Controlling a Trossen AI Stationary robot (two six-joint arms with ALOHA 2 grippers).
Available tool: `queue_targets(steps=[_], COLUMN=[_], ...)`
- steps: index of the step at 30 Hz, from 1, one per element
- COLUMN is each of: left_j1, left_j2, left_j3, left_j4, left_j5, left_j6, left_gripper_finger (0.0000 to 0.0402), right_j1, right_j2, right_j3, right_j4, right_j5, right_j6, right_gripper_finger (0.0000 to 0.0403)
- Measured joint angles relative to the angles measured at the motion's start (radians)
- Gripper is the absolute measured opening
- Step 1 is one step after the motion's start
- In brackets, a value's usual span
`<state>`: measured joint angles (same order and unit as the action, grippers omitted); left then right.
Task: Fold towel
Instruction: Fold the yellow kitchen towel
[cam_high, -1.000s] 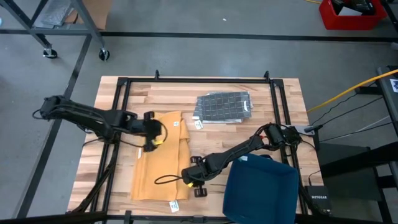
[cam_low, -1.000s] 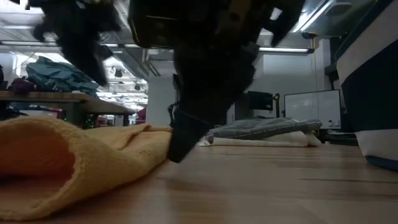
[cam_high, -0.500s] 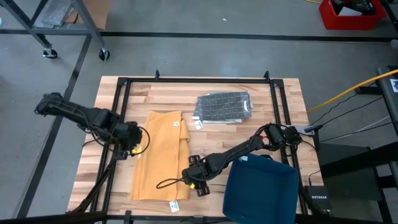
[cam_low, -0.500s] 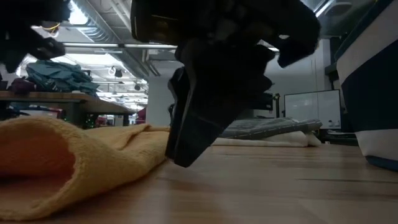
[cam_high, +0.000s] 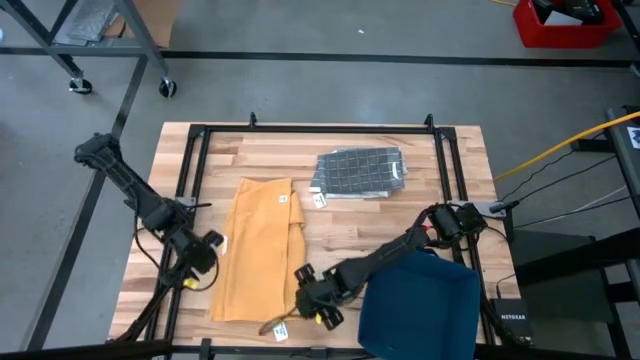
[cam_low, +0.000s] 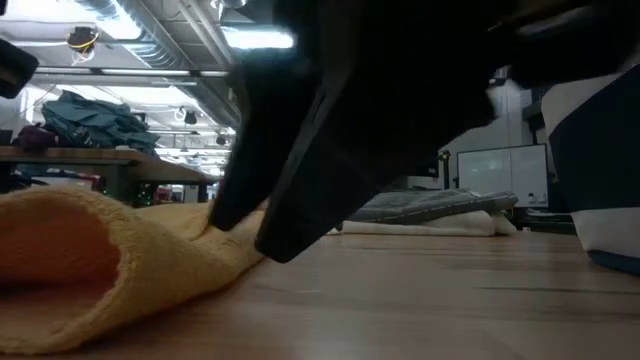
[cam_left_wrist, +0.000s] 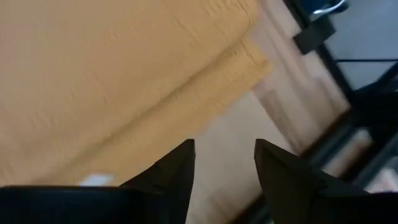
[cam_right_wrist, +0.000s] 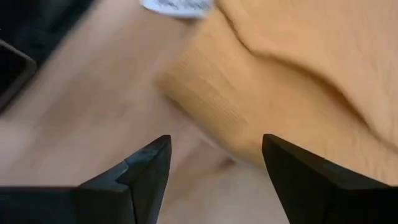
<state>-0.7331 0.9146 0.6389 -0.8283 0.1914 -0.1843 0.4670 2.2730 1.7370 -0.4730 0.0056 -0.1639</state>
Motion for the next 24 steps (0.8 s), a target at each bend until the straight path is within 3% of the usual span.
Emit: queue_targets(steps=[6,18,24], left_j1=[-0.109,-0.242,-0.243], left_j2=[0.114,0.464,0.505], left_j3=[-0.007,-0.006,-0.004], left_j4=[0.046,0.169,0.23], left_j5=[-0.163,-0.204,-0.215], left_j6=[-0.032,-0.032,-0.048], left_gripper_finger=[0.0159,0.0159,0.0159], right_j1=[0.038,0.044,0.044], right_j2=[0.0,0.04,0.062], right_j3=[0.0,0.001,0.005], right_j4=[0.014,0.073,0.09], right_j5=[0.092,0.134,0.181], right_j6=[-0.029,-0.028,-0.027], right_gripper_finger=[0.0257,0.0257,0.0257])
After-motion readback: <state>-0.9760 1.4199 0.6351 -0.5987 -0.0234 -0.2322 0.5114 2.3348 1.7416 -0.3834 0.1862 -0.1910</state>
